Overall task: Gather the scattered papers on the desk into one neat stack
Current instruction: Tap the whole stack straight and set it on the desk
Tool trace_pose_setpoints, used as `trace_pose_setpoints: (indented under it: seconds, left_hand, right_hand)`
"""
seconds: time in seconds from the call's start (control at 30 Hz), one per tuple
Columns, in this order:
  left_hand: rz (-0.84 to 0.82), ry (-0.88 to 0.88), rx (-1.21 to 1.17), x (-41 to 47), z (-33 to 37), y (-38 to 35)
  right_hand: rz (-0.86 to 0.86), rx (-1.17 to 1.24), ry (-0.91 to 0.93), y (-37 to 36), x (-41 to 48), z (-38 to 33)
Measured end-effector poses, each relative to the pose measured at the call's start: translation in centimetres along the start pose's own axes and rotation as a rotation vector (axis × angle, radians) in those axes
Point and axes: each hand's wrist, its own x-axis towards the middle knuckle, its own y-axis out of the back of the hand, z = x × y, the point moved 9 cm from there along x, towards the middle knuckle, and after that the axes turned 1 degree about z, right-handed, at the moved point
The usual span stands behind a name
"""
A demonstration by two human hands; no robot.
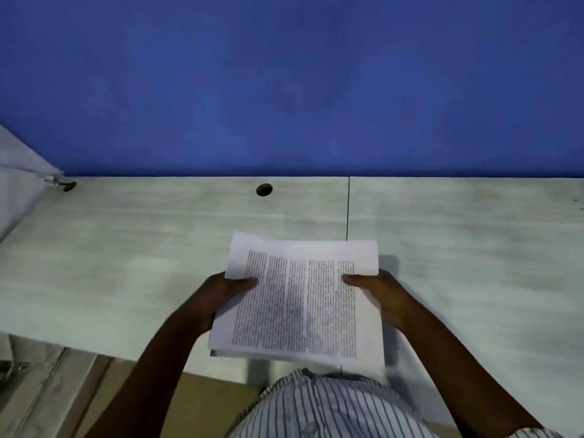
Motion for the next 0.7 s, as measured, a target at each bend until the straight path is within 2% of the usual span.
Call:
trace_pose_setpoints:
  seconds: [0.13, 0.23, 0.33, 0.47, 0.7]
  left_hand:
    - [0.194, -0.309, -0.055, 1.1, 2.8, 1.3]
    - [0.203, -0.388, -0.127, 1.4, 3.9, 1.8]
    - [0.194, -0.366, -0.099, 2.4, 2.7, 2.5]
    - [0.229, -0.324, -0.102, 3.2, 0.6, 3.2]
    - [0.228, -0.390, -0.135, 3.6, 2.2, 5.3]
  right_hand:
    - [0.292, -0.156, 0.287, 0.6, -2.5, -6.1]
    - [0.373, -0.157, 0.422, 0.6, -3.9, -8.4]
    - [0.333, -0.193, 0.433, 0.1, -4.2, -6.6]
    - [0.313, -0.274, 0.339, -0.8, -3.4, -2.2]
    - [0.354, -0.217, 0.375, -1.8, -2.6, -3.2]
